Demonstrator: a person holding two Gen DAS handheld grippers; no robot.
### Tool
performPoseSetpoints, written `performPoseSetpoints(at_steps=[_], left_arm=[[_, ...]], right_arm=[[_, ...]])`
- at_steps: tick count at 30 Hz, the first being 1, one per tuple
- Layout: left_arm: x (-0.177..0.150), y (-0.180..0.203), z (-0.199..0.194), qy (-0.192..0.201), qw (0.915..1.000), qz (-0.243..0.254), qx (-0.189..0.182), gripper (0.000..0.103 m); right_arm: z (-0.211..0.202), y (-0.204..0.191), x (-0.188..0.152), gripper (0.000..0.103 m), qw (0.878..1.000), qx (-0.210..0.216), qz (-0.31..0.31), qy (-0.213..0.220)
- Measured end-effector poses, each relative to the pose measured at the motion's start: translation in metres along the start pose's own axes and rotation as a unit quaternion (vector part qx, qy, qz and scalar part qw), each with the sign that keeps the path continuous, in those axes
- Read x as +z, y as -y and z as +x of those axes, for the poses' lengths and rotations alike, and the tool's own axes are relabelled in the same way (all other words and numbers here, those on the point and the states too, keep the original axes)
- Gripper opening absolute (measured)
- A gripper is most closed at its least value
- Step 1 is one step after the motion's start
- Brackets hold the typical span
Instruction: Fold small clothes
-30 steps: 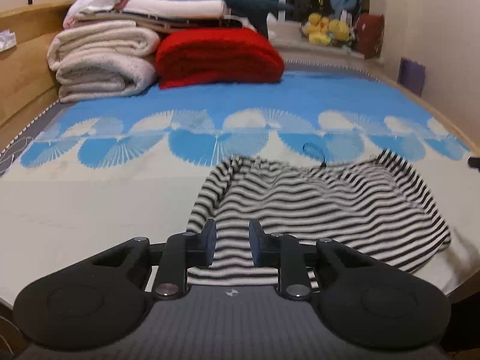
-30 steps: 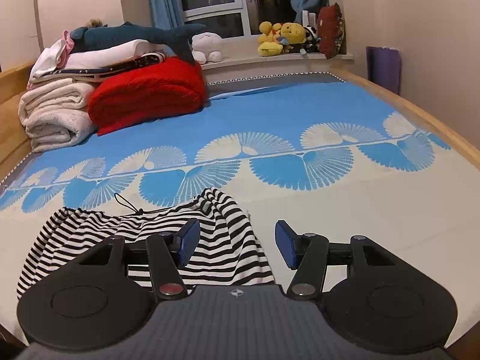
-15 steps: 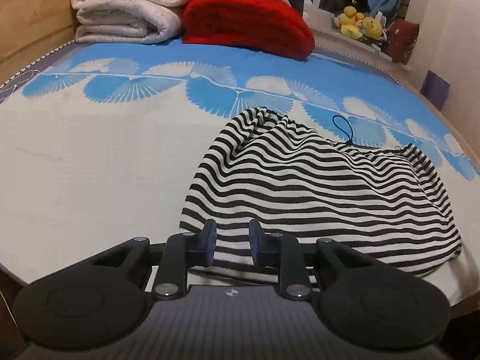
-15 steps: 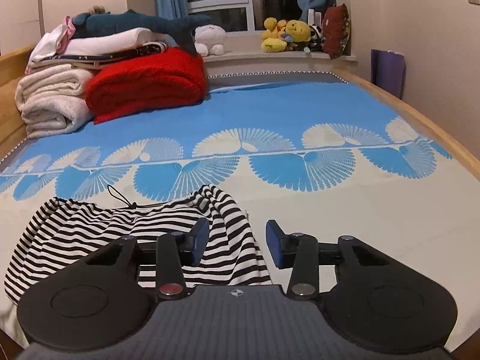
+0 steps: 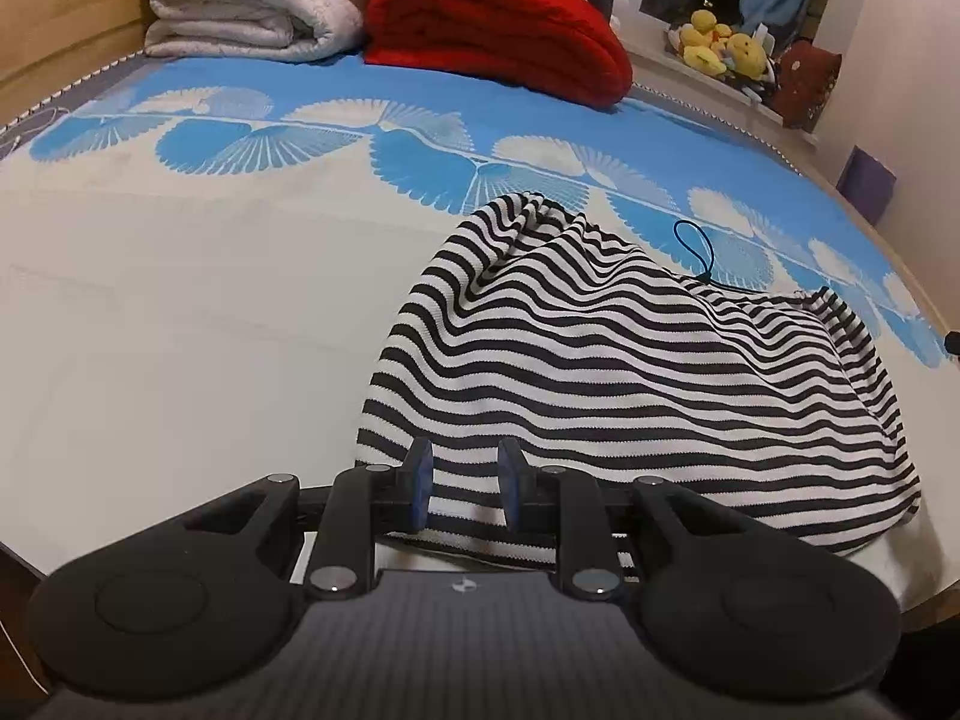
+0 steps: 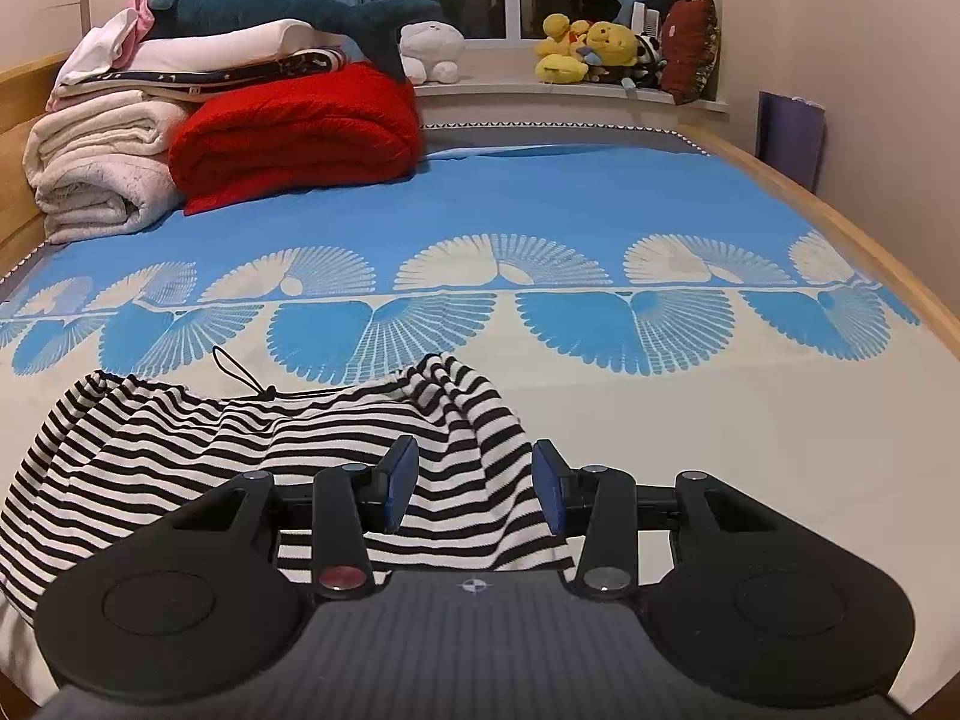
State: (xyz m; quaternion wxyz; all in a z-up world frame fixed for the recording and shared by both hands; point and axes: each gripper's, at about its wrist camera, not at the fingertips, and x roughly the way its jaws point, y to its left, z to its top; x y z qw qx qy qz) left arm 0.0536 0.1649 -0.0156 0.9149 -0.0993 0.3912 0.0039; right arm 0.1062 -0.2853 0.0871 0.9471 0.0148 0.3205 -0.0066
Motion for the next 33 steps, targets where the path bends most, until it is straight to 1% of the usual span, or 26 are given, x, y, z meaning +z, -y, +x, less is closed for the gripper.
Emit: performPoseSetpoints(at_steps=[2,3,4,5,6,7,10,11,13,15,18,20,22,24,26,27,28,30,32,33], left_arm=[[0.0,-0.004,-0.001,-0.003,0.9999,-0.015,-0.006,0.026],[0.001,-0.008,-0.001,-0.005,0.9995,-0.029,-0.014,0.028],[0.001,-0.015,0.001,-0.014,0.9982,-0.051,-0.029,0.03],[0.001,-0.021,0.003,-0.025,0.9961,-0.073,-0.044,0.034],[0.0,-0.027,0.007,-0.04,0.9924,-0.099,-0.061,0.04],[-0.002,-0.036,0.013,-0.059,0.9867,-0.131,-0.077,0.042],[-0.01,-0.053,0.028,-0.104,0.9672,-0.207,-0.104,0.043],[-0.012,-0.057,0.034,-0.117,0.9609,-0.227,-0.107,0.044],[-0.016,-0.065,0.042,-0.132,0.9518,-0.257,-0.103,0.045],[-0.018,-0.069,0.048,-0.137,0.9465,-0.276,-0.095,0.052],[-0.018,-0.076,0.055,-0.13,0.9378,-0.306,-0.098,0.052],[-0.015,-0.078,0.06,-0.126,0.9349,-0.316,-0.1,0.052],[-0.012,-0.078,0.064,-0.12,0.9335,-0.323,-0.1,0.052],[-0.009,-0.075,0.068,-0.113,0.9344,-0.323,-0.099,0.052],[-0.007,-0.072,0.071,-0.105,0.9386,-0.315,-0.092,0.049],[-0.007,-0.069,0.071,-0.102,0.9411,-0.31,-0.09,0.046],[-0.006,-0.067,0.072,-0.099,0.9437,-0.304,-0.086,0.042],[-0.004,-0.063,0.073,-0.098,0.9511,-0.283,-0.077,0.019],[-0.002,-0.063,0.07,-0.094,0.9568,-0.265,-0.075,0.012],[0.002,-0.062,0.065,-0.087,0.9611,-0.251,-0.075,0.01]], right_arm=[[0.001,-0.004,0.001,0.043,1.0,0.0,0.001,0.0],[0.002,-0.006,0.002,0.043,1.0,0.001,0.002,0.0],[0.003,-0.007,0.003,0.043,1.0,0.003,0.001,0.0],[0.003,-0.01,0.003,0.043,1.0,0.005,0.001,0.001],[0.004,-0.012,0.004,0.043,1.0,0.007,0.0,0.002],[0.005,-0.014,0.005,0.043,1.0,0.009,-0.001,0.003],[0.006,-0.018,0.007,0.043,1.0,0.014,-0.002,0.003],[0.007,-0.018,0.007,0.043,1.0,0.015,-0.002,0.003],[0.008,-0.018,0.008,0.043,1.0,0.016,-0.003,0.004],[0.007,-0.017,0.008,0.043,1.0,0.015,-0.003,0.004],[0.008,-0.011,0.008,0.043,1.0,0.012,-0.002,0.004],[0.007,-0.006,0.007,0.043,1.0,0.01,0.0,0.004],[0.006,0.0,0.007,0.043,1.0,0.006,0.003,0.004],[0.005,0.005,0.005,0.043,1.0,0.002,0.008,0.004],[0.005,0.012,0.003,0.043,1.0,-0.004,0.013,0.002],[0.005,0.016,0.003,0.043,1.0,-0.006,0.016,0.001],[0.004,0.019,0.002,0.043,1.0,-0.009,0.019,0.001],[0.004,0.026,0.002,0.043,0.999,-0.015,0.03,0.0],[0.003,0.033,0.002,0.043,0.999,-0.02,0.047,0.001],[0.002,0.035,0.002,0.043,0.998,-0.022,0.055,0.002]])
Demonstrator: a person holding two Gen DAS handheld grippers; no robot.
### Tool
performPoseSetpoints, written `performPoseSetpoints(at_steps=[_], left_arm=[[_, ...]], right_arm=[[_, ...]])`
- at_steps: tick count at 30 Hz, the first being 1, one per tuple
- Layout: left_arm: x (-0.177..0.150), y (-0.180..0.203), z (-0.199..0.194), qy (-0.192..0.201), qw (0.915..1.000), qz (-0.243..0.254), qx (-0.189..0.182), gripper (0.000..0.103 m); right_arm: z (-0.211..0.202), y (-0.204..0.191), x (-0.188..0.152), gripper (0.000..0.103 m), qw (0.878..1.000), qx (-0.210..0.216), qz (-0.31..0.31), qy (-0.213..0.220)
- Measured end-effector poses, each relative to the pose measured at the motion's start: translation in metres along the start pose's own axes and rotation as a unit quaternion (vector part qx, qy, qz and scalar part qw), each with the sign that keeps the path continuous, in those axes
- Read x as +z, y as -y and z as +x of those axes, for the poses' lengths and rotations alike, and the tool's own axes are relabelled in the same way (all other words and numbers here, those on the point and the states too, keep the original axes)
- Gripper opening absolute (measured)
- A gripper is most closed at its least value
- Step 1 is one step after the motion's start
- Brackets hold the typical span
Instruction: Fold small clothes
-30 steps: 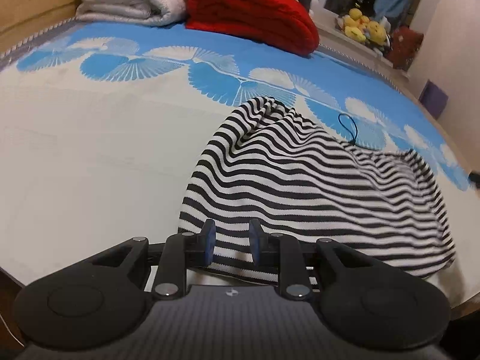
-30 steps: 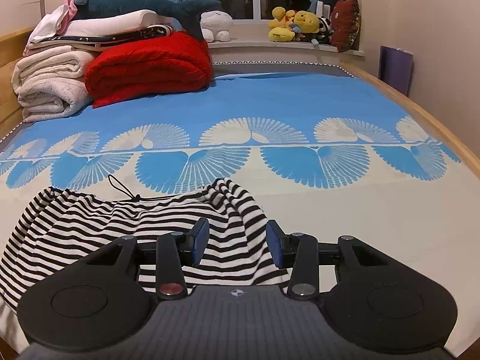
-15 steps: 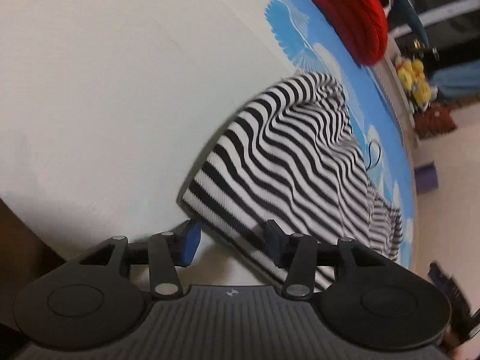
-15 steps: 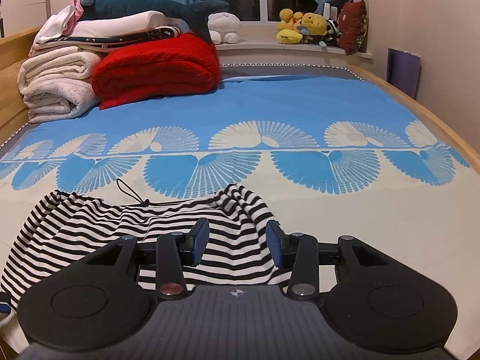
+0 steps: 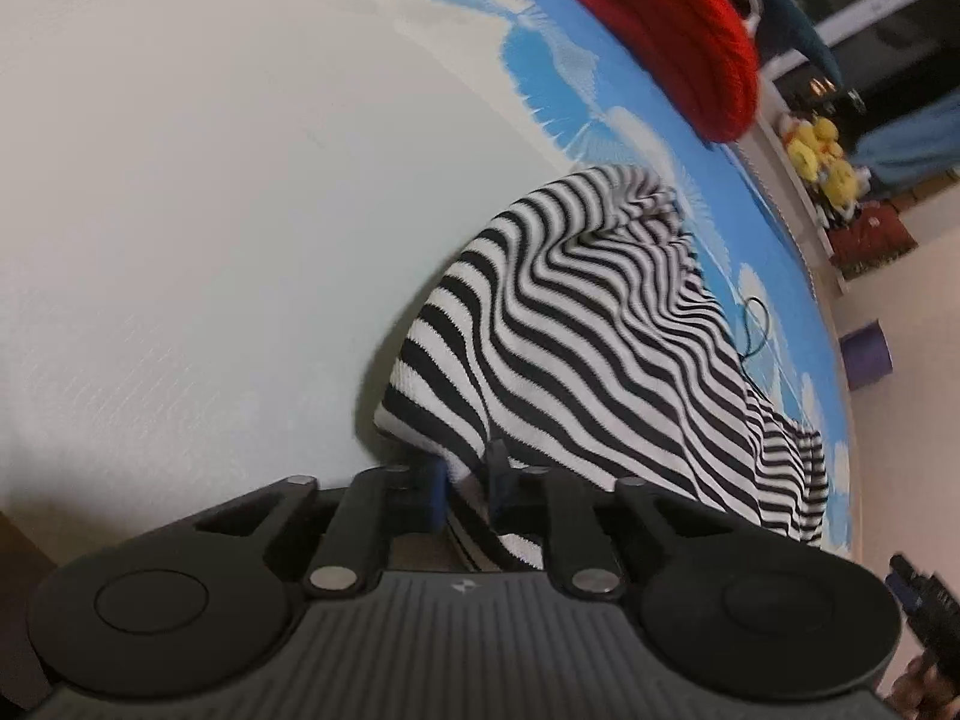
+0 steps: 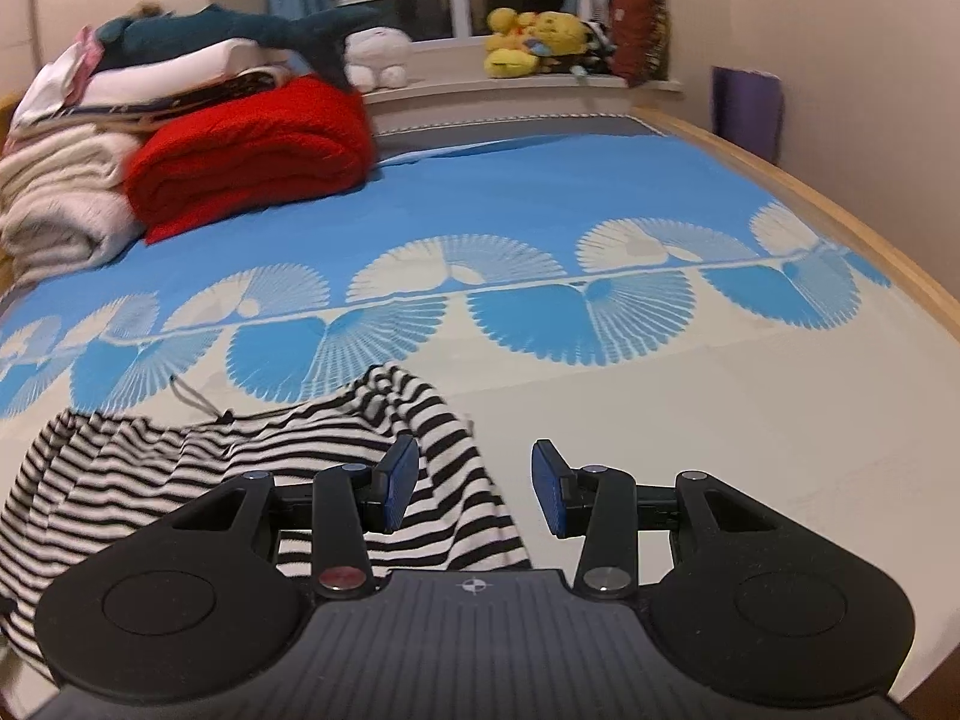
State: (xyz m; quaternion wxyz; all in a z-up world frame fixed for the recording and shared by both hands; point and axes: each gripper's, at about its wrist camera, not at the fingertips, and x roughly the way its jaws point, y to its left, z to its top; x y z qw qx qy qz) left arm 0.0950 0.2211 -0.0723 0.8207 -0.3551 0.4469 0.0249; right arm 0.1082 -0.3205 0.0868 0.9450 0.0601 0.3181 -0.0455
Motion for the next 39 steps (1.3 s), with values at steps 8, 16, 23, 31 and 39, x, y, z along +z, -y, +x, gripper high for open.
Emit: performPoseSetpoints(at_steps=[8,16,23,31,39], left_arm=[[0.022,0.022,-0.065,0.055,0.9953,0.072,0.034,0.008],[0.023,0.087,-0.078,0.062,0.9716,0.153,0.17,0.008],[-0.06,0.28,-0.079,0.115,0.9185,0.377,0.035,0.004],[-0.211,0.367,0.014,-0.085,0.8491,0.513,-0.091,0.007],[-0.147,0.32,-0.022,-0.074,0.8658,0.485,-0.1,0.015]], right_arm=[[-0.004,0.014,0.01,0.043,0.999,0.0,0.041,0.022],[-0.007,0.025,0.018,0.043,0.997,0.013,0.068,0.034],[-0.022,0.051,0.024,0.044,0.993,0.016,0.1,0.061],[-0.03,0.087,0.023,0.044,0.993,0.015,0.099,0.068],[-0.02,0.094,0.021,0.044,0.987,0.092,0.127,0.028]])
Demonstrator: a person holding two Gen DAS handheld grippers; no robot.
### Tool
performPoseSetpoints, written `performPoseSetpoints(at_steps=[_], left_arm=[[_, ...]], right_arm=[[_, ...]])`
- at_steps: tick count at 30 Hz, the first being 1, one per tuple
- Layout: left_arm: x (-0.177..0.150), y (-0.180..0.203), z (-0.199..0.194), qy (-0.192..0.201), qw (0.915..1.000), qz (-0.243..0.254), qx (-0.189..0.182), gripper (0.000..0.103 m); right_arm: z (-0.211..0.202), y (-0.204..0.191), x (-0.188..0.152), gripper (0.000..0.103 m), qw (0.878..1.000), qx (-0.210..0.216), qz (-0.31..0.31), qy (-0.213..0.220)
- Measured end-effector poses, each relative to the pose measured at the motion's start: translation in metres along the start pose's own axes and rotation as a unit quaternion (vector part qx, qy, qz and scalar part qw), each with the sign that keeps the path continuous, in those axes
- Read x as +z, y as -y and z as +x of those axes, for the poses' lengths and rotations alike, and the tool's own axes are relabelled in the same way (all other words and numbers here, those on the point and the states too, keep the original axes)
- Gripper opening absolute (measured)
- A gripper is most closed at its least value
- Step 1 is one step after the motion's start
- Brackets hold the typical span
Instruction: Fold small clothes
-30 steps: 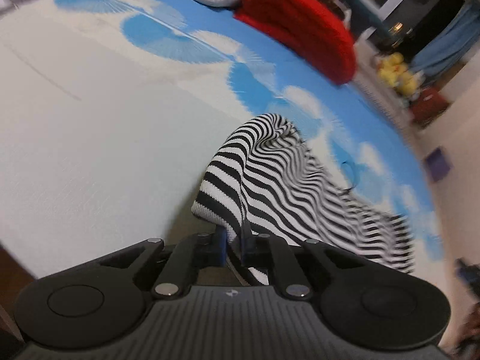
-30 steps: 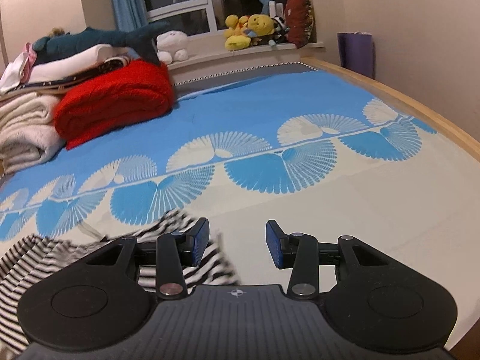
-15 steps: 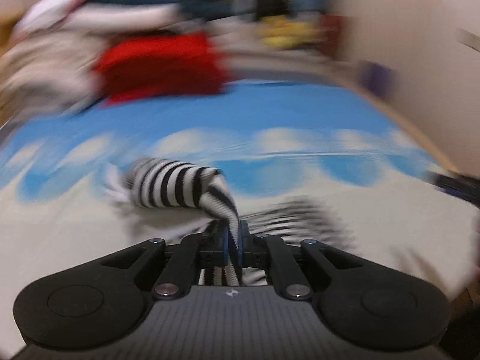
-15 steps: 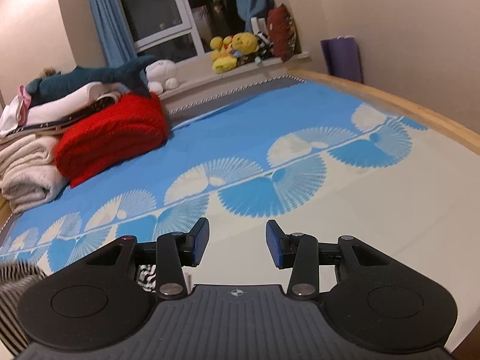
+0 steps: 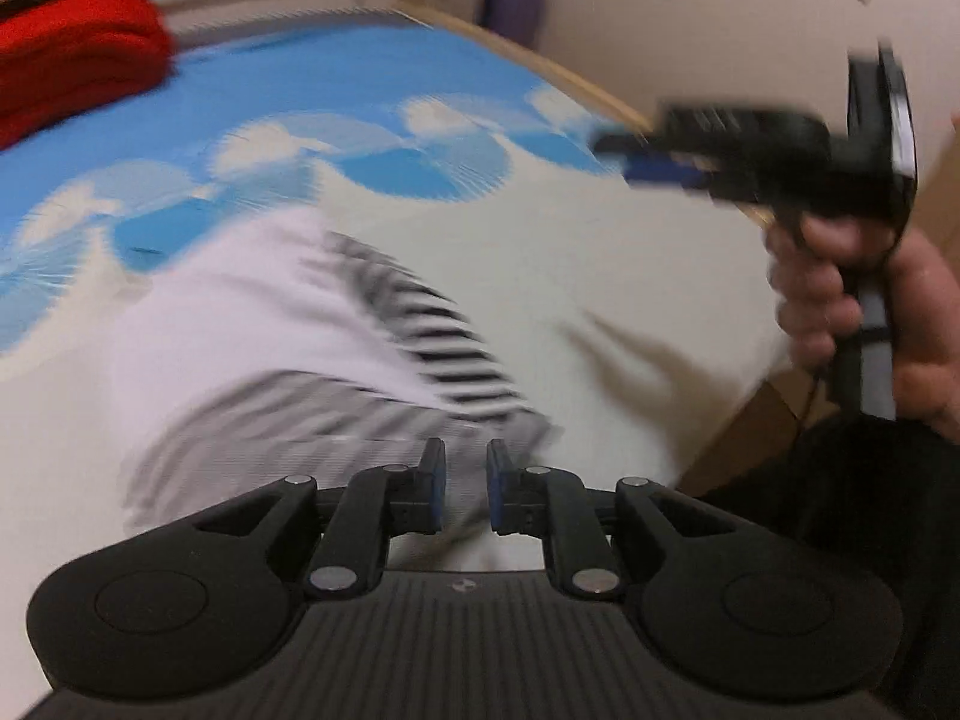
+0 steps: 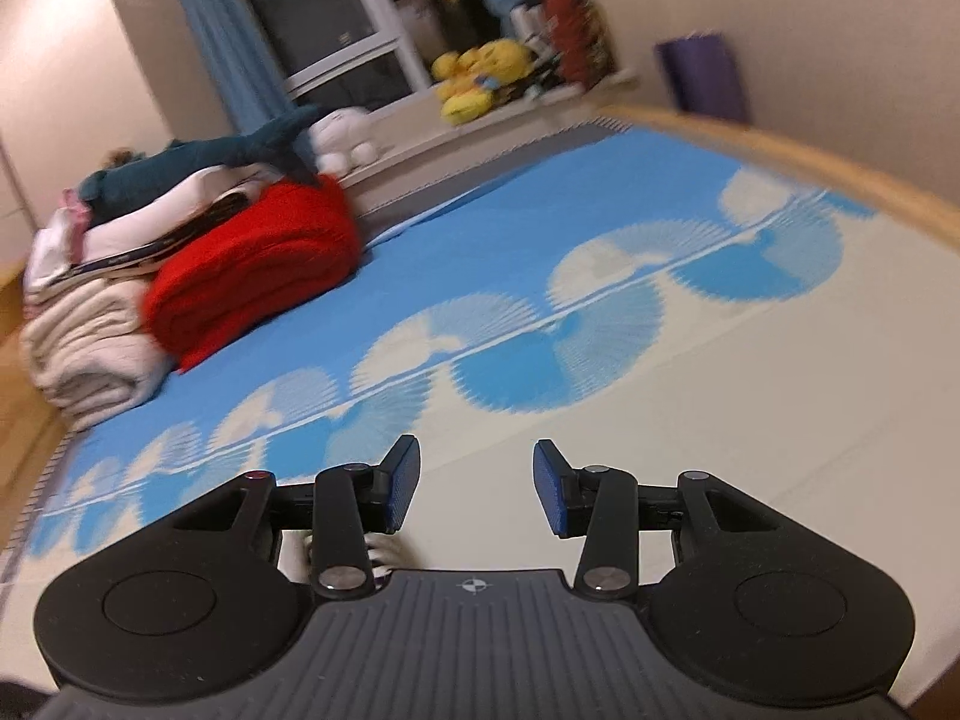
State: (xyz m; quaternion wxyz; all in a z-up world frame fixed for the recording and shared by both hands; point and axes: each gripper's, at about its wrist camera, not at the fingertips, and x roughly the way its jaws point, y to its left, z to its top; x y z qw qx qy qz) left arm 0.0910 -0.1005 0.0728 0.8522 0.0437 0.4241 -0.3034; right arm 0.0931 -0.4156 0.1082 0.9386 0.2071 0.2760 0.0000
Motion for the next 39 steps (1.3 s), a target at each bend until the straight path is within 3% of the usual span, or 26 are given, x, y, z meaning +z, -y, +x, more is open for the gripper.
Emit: performPoseSetpoints(at_steps=[6,8,9,11,13,17,18,20,22,25,26,27,28,30,33,37,39], left_arm=[[-0.01,-0.077,-0.029,0.031,0.9976,-0.028,0.056,0.016],[-0.017,-0.1,-0.03,0.045,0.9964,-0.048,0.054,0.026],[-0.026,-0.109,-0.034,0.053,0.9955,-0.057,0.054,0.033],[-0.044,-0.125,-0.029,0.063,0.9929,-0.089,0.048,0.036],[-0.05,-0.133,-0.023,0.035,0.9891,-0.129,0.06,0.035],[-0.042,-0.118,-0.031,0.077,0.9915,-0.099,0.031,0.057],[-0.041,-0.116,-0.029,0.076,0.992,-0.096,0.031,0.058],[-0.04,-0.117,-0.023,0.062,0.9918,-0.108,0.025,0.058],[-0.039,-0.116,-0.017,0.054,0.9918,-0.115,0.015,0.058],[-0.038,-0.109,-0.004,0.041,0.9938,-0.103,0.009,0.058],[-0.04,-0.107,0.006,0.023,0.9946,-0.1,0.015,0.062],[-0.043,-0.105,0.016,0.002,0.9949,-0.099,0.014,0.068],[-0.046,-0.105,0.027,-0.026,0.9944,-0.102,0.011,0.068],[-0.051,-0.101,0.042,-0.058,0.993,-0.1,0.019,0.071],[-0.051,-0.099,0.04,-0.058,0.9942,-0.085,0.034,0.071],[-0.051,-0.113,0.017,-0.028,0.9908,-0.132,-0.009,0.069],[-0.053,-0.113,0.027,-0.062,0.9905,-0.123,0.008,0.069]], right_arm=[[0.04,-0.046,-0.013,0.044,0.994,0.079,-0.019,-0.079],[0.061,-0.063,-0.021,0.044,0.988,0.098,-0.013,-0.116],[0.071,-0.07,-0.025,0.044,0.986,0.101,-0.012,-0.135],[0.091,-0.082,-0.031,0.044,0.982,0.091,-0.019,-0.164],[0.108,-0.091,-0.038,0.044,0.978,0.078,-0.023,-0.191],[0.136,-0.108,-0.055,0.045,0.97,0.064,-0.041,-0.232],[0.139,-0.112,-0.059,0.042,0.968,0.06,-0.052,-0.238],[0.144,-0.116,-0.067,0.01,0.965,0.063,-0.06,-0.247],[0.133,-0.107,-0.061,0.004,0.97,0.088,-0.015,-0.224],[0.095,-0.082,-0.035,0.002,0.978,0.148,0.064,-0.131],[0.085,-0.072,-0.032,0.002,0.98,0.144,0.066,-0.12],[0.083,-0.067,-0.033,0.002,0.985,0.106,0.044,-0.129],[0.09,-0.06,-0.041,0.002,0.986,0.043,0.011,-0.162],[0.108,-0.046,-0.055,0.002,0.976,-0.01,0.019,-0.218],[0.113,-0.06,-0.06,0.002,0.977,-0.002,-0.025,-0.212],[0.114,-0.074,-0.066,0.002,0.975,-0.012,-0.052,-0.215],[0.112,-0.074,-0.066,0.002,0.976,-0.015,-0.054,-0.212]])
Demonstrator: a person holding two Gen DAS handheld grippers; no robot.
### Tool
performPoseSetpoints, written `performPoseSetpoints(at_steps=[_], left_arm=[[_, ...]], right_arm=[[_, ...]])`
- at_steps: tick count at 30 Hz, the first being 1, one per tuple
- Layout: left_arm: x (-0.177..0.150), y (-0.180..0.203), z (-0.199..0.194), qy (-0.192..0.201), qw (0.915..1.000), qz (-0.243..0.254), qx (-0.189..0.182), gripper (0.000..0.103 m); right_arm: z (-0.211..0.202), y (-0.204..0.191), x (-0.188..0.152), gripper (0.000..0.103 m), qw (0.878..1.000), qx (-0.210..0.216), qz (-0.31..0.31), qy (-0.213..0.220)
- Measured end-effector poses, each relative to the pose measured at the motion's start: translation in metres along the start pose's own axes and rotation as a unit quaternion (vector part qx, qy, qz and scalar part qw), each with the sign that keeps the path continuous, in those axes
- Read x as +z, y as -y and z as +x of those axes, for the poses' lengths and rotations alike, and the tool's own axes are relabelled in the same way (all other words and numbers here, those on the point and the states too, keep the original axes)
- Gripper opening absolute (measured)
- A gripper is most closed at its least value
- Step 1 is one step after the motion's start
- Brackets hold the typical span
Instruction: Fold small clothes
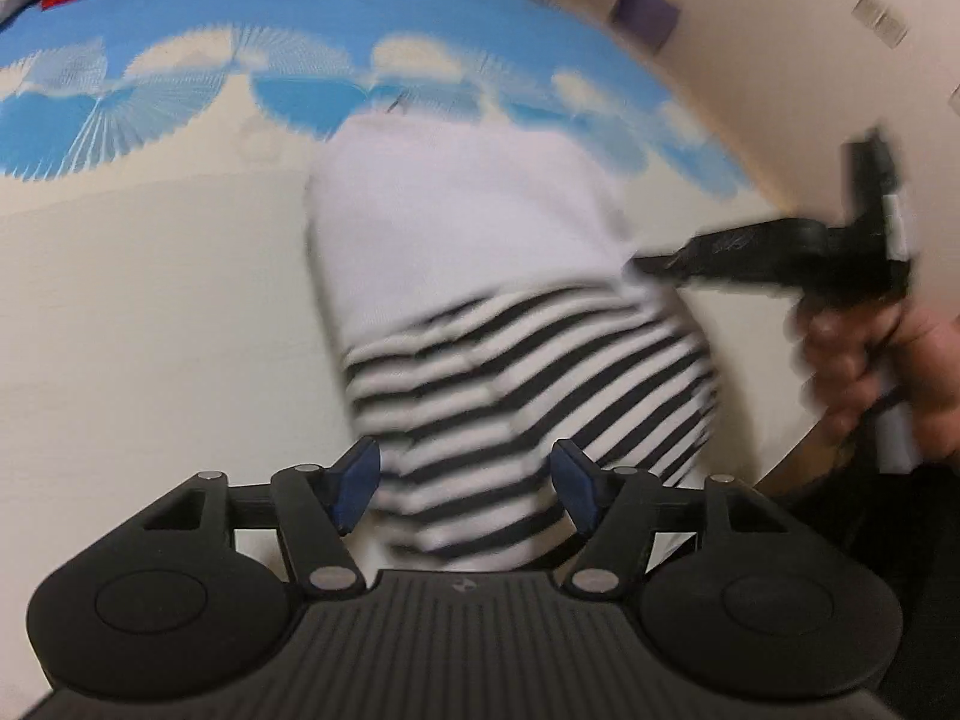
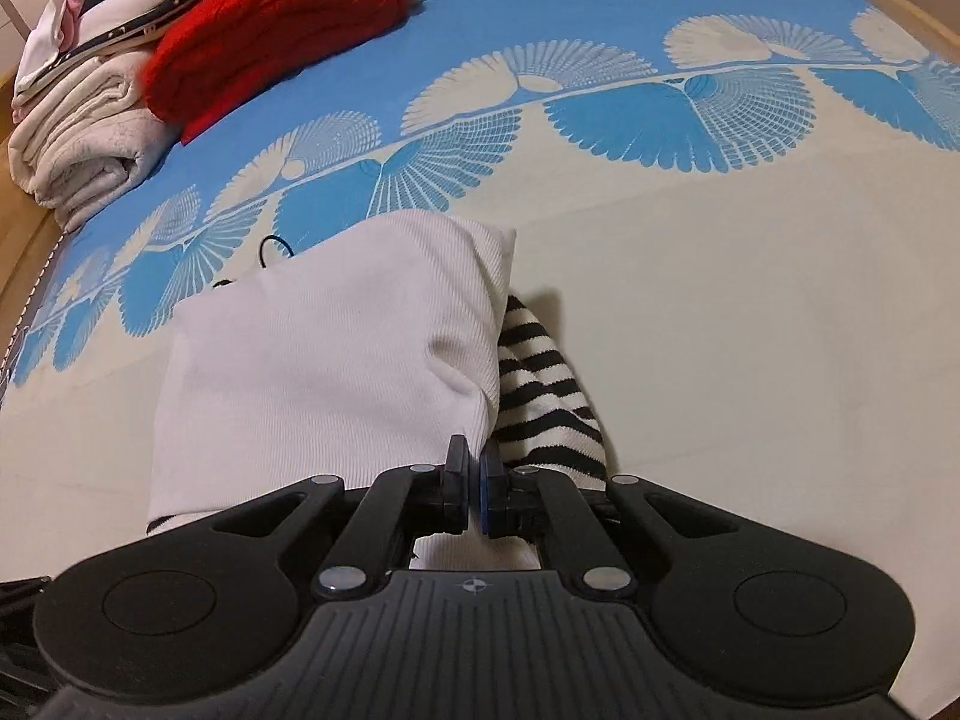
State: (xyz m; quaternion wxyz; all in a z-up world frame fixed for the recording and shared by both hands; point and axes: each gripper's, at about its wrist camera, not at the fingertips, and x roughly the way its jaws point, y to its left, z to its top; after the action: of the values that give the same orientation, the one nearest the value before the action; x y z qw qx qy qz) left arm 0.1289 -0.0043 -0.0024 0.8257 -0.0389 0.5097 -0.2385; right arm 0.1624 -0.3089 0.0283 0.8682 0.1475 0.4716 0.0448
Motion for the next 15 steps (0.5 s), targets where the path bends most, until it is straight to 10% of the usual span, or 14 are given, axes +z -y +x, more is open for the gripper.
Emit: performPoseSetpoints(at_steps=[2,11,15], left_arm=[[-0.007,0.003,0.018,-0.036,0.9986,0.025,0.029,0.069],[-0.001,0.006,-0.01,0.022,0.9997,-0.008,-0.003,0.068],[0.007,0.006,-0.019,0.049,0.9983,-0.028,-0.018,0.068]], right_arm=[[0.001,0.005,0.0,0.002,1.0,-0.01,-0.001,-0.001],[-0.031,0.03,-0.007,0.009,0.998,0.031,0.034,0.032],[-0.036,0.043,-0.017,0.052,0.994,0.102,0.046,-0.008]])
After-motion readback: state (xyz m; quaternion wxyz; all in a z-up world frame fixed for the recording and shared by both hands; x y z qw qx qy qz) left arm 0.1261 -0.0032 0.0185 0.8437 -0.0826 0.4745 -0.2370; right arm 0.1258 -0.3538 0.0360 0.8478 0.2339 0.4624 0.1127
